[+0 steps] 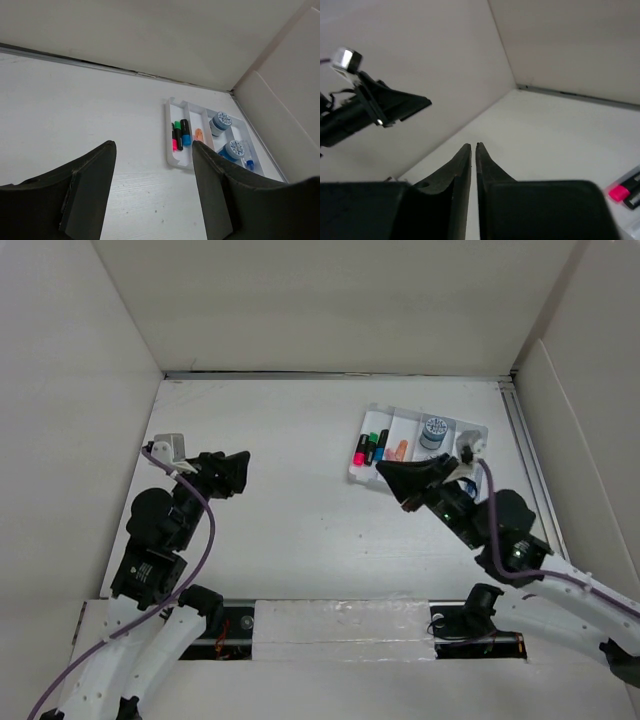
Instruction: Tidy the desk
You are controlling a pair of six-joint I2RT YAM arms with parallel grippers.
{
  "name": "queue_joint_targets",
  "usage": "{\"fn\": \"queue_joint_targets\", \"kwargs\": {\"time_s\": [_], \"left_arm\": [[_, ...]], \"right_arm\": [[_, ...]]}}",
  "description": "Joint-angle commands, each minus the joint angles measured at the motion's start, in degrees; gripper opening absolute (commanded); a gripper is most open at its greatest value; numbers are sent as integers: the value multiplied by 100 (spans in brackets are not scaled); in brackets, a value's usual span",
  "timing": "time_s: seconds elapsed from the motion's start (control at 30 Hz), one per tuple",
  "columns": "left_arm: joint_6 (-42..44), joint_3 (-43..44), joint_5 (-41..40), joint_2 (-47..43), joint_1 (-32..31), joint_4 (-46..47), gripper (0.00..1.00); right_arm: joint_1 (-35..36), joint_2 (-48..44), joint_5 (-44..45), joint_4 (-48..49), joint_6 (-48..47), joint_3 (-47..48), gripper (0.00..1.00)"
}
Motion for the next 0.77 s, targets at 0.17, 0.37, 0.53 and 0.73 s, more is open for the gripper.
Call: {"fn": "queue_joint_targets", "kwargs": {"time_s": [0.17, 0.37, 0.53, 0.73], "left_arm": [[-100, 25, -284, -532, 24, 305, 57], [-144, 34, -275, -770, 24, 331, 54], [-136, 95, -82, -832, 24, 358, 54], [-206, 140, 33, -849, 24, 384, 57]], "right_arm": [[153, -1634, 124, 176, -245, 234, 53], [153, -2260, 299, 133, -140, 242, 66], [153, -2296, 273, 62, -60, 216, 69], [153, -1980, 299, -140, -43, 365, 70]]}}
